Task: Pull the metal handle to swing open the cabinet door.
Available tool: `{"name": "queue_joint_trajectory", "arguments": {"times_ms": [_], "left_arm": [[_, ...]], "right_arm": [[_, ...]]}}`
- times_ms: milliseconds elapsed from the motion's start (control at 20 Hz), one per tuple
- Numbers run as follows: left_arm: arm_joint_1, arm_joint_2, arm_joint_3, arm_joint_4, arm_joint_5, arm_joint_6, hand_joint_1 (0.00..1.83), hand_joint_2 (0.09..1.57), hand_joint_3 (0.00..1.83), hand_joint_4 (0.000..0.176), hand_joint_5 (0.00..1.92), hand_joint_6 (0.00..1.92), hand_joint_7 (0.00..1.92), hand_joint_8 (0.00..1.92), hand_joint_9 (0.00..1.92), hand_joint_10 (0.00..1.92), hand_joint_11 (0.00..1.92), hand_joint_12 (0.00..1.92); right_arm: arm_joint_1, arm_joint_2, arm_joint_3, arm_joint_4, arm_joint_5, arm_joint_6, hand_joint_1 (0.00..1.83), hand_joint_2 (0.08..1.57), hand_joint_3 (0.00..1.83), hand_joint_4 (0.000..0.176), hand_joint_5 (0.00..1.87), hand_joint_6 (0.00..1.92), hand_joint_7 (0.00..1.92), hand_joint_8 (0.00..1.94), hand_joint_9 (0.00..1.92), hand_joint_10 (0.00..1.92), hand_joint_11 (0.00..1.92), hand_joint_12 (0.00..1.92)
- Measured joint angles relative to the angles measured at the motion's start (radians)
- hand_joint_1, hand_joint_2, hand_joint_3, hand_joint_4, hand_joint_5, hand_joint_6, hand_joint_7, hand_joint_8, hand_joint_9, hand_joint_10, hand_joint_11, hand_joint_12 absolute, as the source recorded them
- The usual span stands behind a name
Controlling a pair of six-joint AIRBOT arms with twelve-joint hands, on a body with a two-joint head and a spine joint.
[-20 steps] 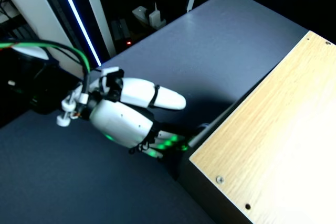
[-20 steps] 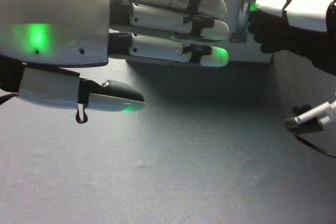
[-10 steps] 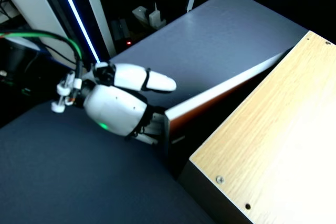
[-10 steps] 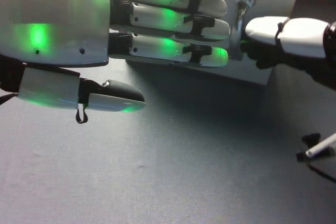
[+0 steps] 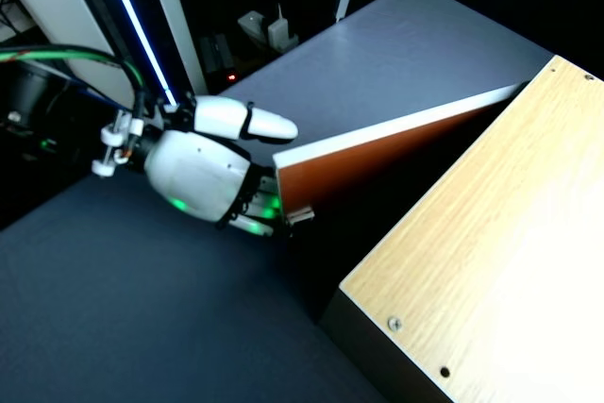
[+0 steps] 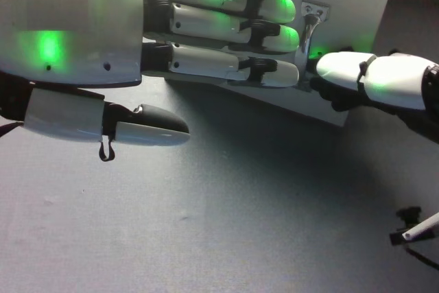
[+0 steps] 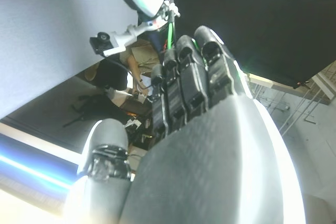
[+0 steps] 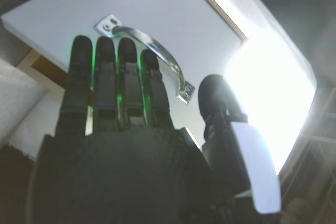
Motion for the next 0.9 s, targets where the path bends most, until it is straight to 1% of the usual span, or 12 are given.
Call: {"name": "queue_joint_trajectory", "arguments": {"times_ms": [200, 450, 700, 900], "left_arm": [[0.000, 0.000, 0.000, 0.000, 0.000, 0.000, 0.00, 1.48, 0.00, 0.000, 0.28, 0.00, 0.27, 0.00, 0.24, 0.00, 0.00, 0.51], [0.000, 0.000, 0.000, 0.000, 0.000, 0.000, 0.00, 1.48, 0.00, 0.000, 0.27, 0.00, 0.26, 0.00, 0.24, 0.00, 0.00, 0.50], [0.000, 0.000, 0.000, 0.000, 0.000, 0.000, 0.00, 1.49, 0.00, 0.000, 0.27, 0.00, 0.26, 0.00, 0.24, 0.00, 0.00, 0.50], [0.000, 0.000, 0.000, 0.000, 0.000, 0.000, 0.00, 1.48, 0.00, 0.000, 0.27, 0.00, 0.26, 0.00, 0.23, 0.00, 0.00, 0.51]], "right_arm": [[-0.011, 0.008, -0.008, -0.015, 0.025, -0.011, 0.00, 1.38, 0.00, 0.000, 0.35, 0.00, 0.35, 0.00, 0.31, 0.00, 0.00, 0.85], [-0.011, 0.017, -0.003, -0.015, 0.031, -0.007, 0.00, 1.37, 0.00, 0.000, 0.35, 0.00, 0.34, 0.00, 0.30, 0.00, 0.00, 0.85], [-0.029, 0.050, -0.008, -0.021, 0.027, 0.000, 0.00, 1.37, 0.00, 0.000, 0.36, 0.00, 0.35, 0.00, 0.31, 0.00, 0.00, 0.88], [-0.040, 0.089, -0.011, -0.053, 0.029, 0.001, 0.00, 1.37, 0.00, 0.000, 0.35, 0.00, 0.34, 0.00, 0.30, 0.00, 0.00, 0.87]]}}
